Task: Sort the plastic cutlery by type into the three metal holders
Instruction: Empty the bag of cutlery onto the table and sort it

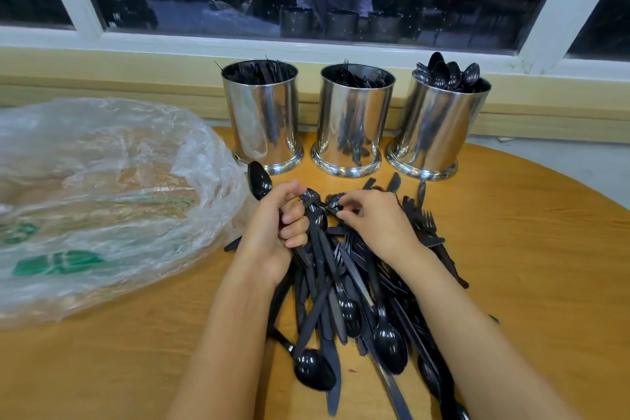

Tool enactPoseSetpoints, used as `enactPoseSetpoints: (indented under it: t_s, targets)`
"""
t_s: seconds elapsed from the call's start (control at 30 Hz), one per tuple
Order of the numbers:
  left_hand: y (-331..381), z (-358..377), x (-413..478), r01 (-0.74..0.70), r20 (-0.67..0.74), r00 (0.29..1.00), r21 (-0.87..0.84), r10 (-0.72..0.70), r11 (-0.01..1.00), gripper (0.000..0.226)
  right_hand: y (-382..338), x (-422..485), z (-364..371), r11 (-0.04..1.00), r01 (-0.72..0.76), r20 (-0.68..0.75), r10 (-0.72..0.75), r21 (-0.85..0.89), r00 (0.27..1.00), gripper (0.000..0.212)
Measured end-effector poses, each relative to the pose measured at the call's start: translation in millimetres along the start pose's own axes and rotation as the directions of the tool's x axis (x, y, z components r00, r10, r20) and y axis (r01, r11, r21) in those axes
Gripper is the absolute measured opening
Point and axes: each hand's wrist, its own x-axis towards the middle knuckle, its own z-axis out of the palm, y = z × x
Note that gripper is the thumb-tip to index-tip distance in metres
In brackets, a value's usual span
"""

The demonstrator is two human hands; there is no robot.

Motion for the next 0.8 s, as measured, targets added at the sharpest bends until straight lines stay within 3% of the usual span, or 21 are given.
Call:
enactPoseSetpoints:
  t_s: [0.1,0.2,0.37,0.47,0.57,0.63,0.7,0.8]
  targets:
    - [-1.1,2.6,-1.4,0.015,0.009,1.0,0.032,-0.015,0.999,0.016,0.4,-2.2,3.2,0.995,-0.045,-0.003,0.045,-0.091,0.999,0.028]
    - [-2.0,4.3,-1.8,0.014,-0.005,1.0,0.051,-0.014,0.999,0.013,6.2,-1.5,2.8,0.993,-0.109,-0.009,0.108,-0.056,0.994,0.021]
    - [-7.0,3.8,1.8,0.016,-0.023,1.0,0.053,-0.015,0.998,0.022,15.0,1.6,-4.1,0.969,-0.133,-0.162,0.169,0.207,0.972,0.002]
    - [-11.4,5.0,2.1,-0.004,0.018,1.0,0.042,0.003,0.999,0.022,9.8,1.2,-20.6,0.903,-0.08,-0.247,0.199,0.423,0.948,0.01]
    - [-13.6,9.7,-0.7,-0.038,0.061,0.998,0.08,0.033,0.996,0.044,-8.3,-7.3,-37.9,0.697,-0.103,-0.104,0.249,0.71,0.963,0.006]
    - [-14.3,12.7,-2.6,-0.073,0.077,0.995,0.1,0.065,0.992,0.06,-19.6,-17.8,-43.2,0.588,-0.153,0.031,0.212,0.794,0.977,0.008]
    - [-15.4,14.6,-3.3,-0.11,0.094,0.991,0.118,0.099,0.987,0.062,-26.4,-29.8,-44.0,0.57,-0.203,0.119,0.181,0.796,0.976,0.01]
    - [-19.6,19.7,-4.8,-0.137,0.114,0.986,0.13,0.123,0.982,0.05,-26.0,-48.5,-41.3,0.623,-0.227,0.151,0.172,0.749,0.973,0.008]
